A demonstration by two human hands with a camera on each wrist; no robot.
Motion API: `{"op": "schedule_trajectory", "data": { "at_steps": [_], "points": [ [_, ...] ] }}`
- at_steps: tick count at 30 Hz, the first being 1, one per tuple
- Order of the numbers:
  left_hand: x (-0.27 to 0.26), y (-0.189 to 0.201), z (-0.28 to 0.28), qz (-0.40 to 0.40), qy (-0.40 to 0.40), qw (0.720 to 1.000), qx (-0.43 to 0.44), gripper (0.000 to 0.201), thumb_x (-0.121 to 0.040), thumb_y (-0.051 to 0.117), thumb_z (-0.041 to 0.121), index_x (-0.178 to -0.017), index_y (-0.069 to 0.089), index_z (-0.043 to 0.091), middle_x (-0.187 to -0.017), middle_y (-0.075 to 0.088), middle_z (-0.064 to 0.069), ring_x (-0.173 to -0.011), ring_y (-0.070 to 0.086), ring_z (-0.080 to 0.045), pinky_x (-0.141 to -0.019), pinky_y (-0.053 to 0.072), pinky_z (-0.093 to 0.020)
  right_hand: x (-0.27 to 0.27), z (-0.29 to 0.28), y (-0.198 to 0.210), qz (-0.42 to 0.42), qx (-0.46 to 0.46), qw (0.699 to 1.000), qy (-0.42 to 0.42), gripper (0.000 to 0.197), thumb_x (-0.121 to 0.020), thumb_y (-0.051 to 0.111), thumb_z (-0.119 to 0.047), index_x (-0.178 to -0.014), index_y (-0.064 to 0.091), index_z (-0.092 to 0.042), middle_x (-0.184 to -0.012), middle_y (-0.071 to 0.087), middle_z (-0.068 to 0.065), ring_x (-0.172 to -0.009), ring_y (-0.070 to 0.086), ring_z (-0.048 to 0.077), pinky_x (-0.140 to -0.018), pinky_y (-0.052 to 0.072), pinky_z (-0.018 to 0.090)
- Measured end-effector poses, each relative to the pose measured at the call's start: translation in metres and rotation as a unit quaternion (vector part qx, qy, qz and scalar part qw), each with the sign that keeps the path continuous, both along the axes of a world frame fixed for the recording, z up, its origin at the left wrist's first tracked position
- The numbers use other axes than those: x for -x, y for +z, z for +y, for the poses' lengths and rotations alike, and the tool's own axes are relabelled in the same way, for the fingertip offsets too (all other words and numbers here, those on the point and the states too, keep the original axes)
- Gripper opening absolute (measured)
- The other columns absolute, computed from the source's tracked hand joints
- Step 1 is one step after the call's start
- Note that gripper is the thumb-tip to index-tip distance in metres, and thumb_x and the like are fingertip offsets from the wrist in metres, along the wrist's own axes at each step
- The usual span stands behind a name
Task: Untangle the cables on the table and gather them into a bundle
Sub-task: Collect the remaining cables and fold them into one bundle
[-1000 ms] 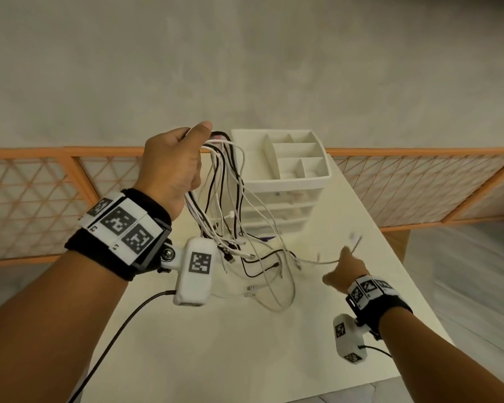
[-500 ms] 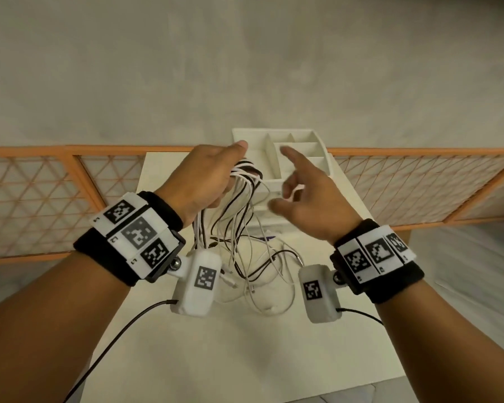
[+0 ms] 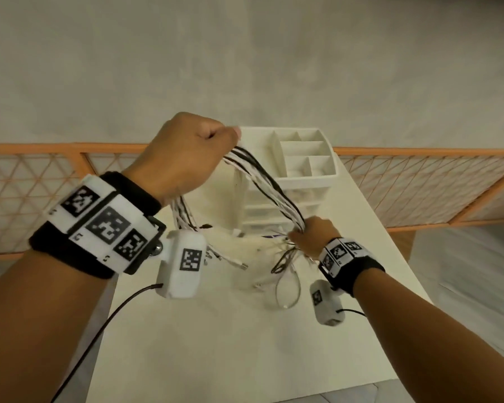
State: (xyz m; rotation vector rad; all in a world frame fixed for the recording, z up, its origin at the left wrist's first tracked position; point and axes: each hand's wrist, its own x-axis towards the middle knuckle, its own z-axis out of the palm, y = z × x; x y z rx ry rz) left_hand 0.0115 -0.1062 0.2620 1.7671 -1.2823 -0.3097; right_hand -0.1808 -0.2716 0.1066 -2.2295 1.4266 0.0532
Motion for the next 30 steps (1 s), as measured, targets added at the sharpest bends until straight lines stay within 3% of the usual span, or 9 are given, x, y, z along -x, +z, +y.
{"op": "schedule_trajectory", "data": {
  "at_steps": [3,7,10,14,17,20,22,24,30],
  "points": [
    [-0.005,-0.005,0.004,-0.037,-0.006,0.999,-0.038,0.056,-0.098,0.056,0.04,-0.059,0.037,0.005,-0.052,0.028,0.0,-0.042,0.023,-0.01,-0.048,0.023,-0.027,0.023,-0.02,-0.005,-0.034,0.033,0.995,-0.093,0.03,-0.096,0.059,-0.037,-0.099,0.074,-0.011,-0.089,0.074,0.018,-0.079,0.067,0.035,-0.069,0.054,0.035],
    [-0.003,-0.02,-0.001,-0.032,-0.004,0.998,-0.058,0.055,-0.099,0.055,0.036,-0.054,0.033,0.013,-0.046,0.026,0.005,-0.041,0.023,-0.01,-0.052,0.024,-0.03,0.041,-0.043,0.01,-0.153,0.174,0.956,-0.177,0.022,-0.097,0.058,-0.026,-0.106,0.071,-0.011,-0.098,0.072,0.023,-0.096,0.062,0.043,-0.077,0.045,0.037],
    [0.0,-0.033,-0.004,-0.018,-0.018,0.998,-0.062,0.056,-0.1,0.053,0.038,-0.053,0.03,0.015,-0.05,0.029,0.0,-0.045,0.025,-0.013,-0.056,0.026,-0.031,0.054,-0.043,0.001,-0.131,0.111,0.973,-0.152,0.038,-0.094,0.062,-0.022,-0.132,0.061,-0.021,-0.109,0.074,0.017,-0.102,0.067,0.037,-0.089,0.053,0.038],
    [0.018,-0.058,-0.009,-0.023,-0.032,0.994,-0.099,0.055,-0.101,0.049,0.041,-0.055,0.031,0.016,-0.049,0.03,0.002,-0.047,0.028,-0.016,-0.055,0.026,-0.031,0.051,-0.021,0.003,-0.019,-0.003,1.0,-0.021,0.088,-0.083,0.067,-0.019,-0.156,0.024,-0.038,-0.097,0.074,0.007,-0.084,0.066,0.024,-0.077,0.054,0.032],
    [0.036,-0.068,-0.017,-0.031,-0.054,0.99,-0.124,0.054,-0.102,0.048,0.037,-0.056,0.032,0.014,-0.048,0.03,0.003,-0.044,0.028,-0.013,-0.049,0.024,-0.03,0.029,0.017,0.042,-0.137,-0.022,0.988,0.074,0.091,-0.078,0.078,-0.024,-0.149,0.028,-0.049,-0.075,0.072,-0.001,-0.068,0.065,0.008,-0.068,0.05,0.02],
    [0.051,-0.067,-0.024,-0.041,-0.095,0.987,-0.126,0.049,-0.103,0.047,0.033,-0.059,0.052,0.011,-0.05,0.049,0.003,-0.047,0.043,-0.014,-0.05,0.033,-0.025,0.005,0.052,0.075,-0.207,-0.027,0.965,0.16,0.052,-0.079,0.081,-0.032,-0.125,0.059,-0.042,-0.079,0.07,-0.015,-0.062,0.059,-0.003,-0.062,0.043,0.01],
    [0.053,-0.062,-0.026,-0.038,-0.11,0.986,-0.119,0.047,-0.103,0.046,0.031,-0.062,0.058,0.012,-0.052,0.058,0.009,-0.051,0.05,-0.012,-0.051,0.036,-0.021,-0.001,0.056,0.081,-0.174,0.025,0.972,0.159,0.016,-0.086,0.075,-0.035,-0.1,0.071,-0.029,-0.085,0.072,-0.013,-0.072,0.062,0.001,-0.065,0.045,0.018],
    [0.048,-0.057,-0.025,-0.032,-0.115,0.987,-0.103,0.051,-0.103,0.046,0.033,-0.054,0.045,0.017,-0.042,0.049,0.015,-0.044,0.041,-0.009,-0.045,0.03,-0.017,0.004,0.044,0.08,-0.095,0.054,0.987,0.115,0.017,-0.09,0.068,-0.038,-0.079,0.067,-0.025,-0.071,0.067,-0.006,-0.064,0.06,0.008,-0.056,0.041,0.023],
    [0.041,-0.069,-0.024,-0.004,-0.105,0.984,-0.144,0.05,-0.104,0.041,0.039,-0.073,0.062,0.007,-0.041,0.05,0.024,-0.039,0.044,-0.002,-0.043,0.032,-0.013,0.025,-0.006,0.079,-0.028,0.035,0.999,0.008,0.017,-0.089,0.066,-0.033,-0.079,0.07,-0.019,-0.064,0.073,-0.002,-0.047,0.062,0.006,-0.054,0.051,0.022]
  ]
}}
